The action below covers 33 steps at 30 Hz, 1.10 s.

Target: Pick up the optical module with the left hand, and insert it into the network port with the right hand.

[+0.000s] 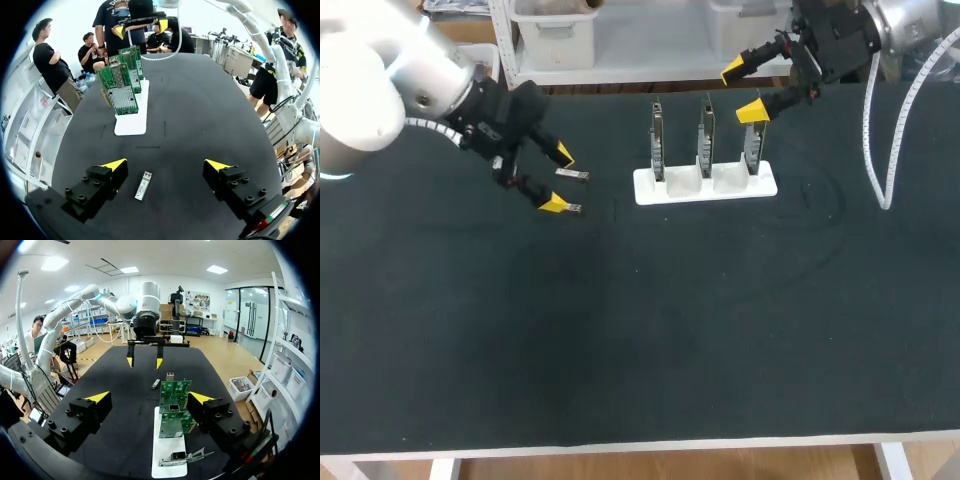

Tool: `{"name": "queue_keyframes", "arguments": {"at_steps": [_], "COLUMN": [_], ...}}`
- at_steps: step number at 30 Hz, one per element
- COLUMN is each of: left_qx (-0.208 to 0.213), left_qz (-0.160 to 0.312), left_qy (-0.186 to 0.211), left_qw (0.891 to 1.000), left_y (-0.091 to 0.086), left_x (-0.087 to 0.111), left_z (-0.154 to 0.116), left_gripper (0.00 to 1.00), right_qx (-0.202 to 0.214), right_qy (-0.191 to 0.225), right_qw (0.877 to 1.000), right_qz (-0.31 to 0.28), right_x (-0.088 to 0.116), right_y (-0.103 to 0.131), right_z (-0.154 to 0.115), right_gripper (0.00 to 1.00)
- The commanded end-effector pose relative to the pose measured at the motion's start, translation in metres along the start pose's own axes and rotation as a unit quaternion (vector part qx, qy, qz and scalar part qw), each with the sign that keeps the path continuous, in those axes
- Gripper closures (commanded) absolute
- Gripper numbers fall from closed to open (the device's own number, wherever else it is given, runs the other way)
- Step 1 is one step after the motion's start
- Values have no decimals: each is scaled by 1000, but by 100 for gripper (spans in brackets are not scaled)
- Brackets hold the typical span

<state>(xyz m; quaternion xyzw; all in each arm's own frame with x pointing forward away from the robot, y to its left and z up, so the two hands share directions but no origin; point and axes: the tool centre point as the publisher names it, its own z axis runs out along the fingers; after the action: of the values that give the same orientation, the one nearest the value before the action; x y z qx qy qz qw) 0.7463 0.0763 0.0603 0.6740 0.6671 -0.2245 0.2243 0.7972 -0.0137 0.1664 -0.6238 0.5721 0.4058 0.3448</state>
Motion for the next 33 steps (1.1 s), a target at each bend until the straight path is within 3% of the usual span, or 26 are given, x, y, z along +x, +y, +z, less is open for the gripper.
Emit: {"name": "queue_keyframes", "arguments": {"at_steps": [1, 13, 21, 33], "left_qx": [4, 5, 25, 31], "left_qz": [-5, -15, -3, 2], "left_qy": [-2, 9, 49, 68], "left_qw": [1000, 1000, 998, 997], "left_y": [2, -8, -9, -8], "left_x": [4, 13, 13, 13], "left_z": [9, 14, 13, 14], "left_gripper": [0, 0, 0, 0], "right_qx": [-1, -1, -1, -1], "right_qy": [0, 0, 0, 0], "right_qw": [1000, 1000, 1000, 1000], "right_qz": [0, 0, 0, 0], "right_x": [0, 0, 0, 0], "right_y": [-1, -1, -1, -1], "right_z": [0, 0, 0, 0], "right_gripper": [0, 0, 0, 0]}}
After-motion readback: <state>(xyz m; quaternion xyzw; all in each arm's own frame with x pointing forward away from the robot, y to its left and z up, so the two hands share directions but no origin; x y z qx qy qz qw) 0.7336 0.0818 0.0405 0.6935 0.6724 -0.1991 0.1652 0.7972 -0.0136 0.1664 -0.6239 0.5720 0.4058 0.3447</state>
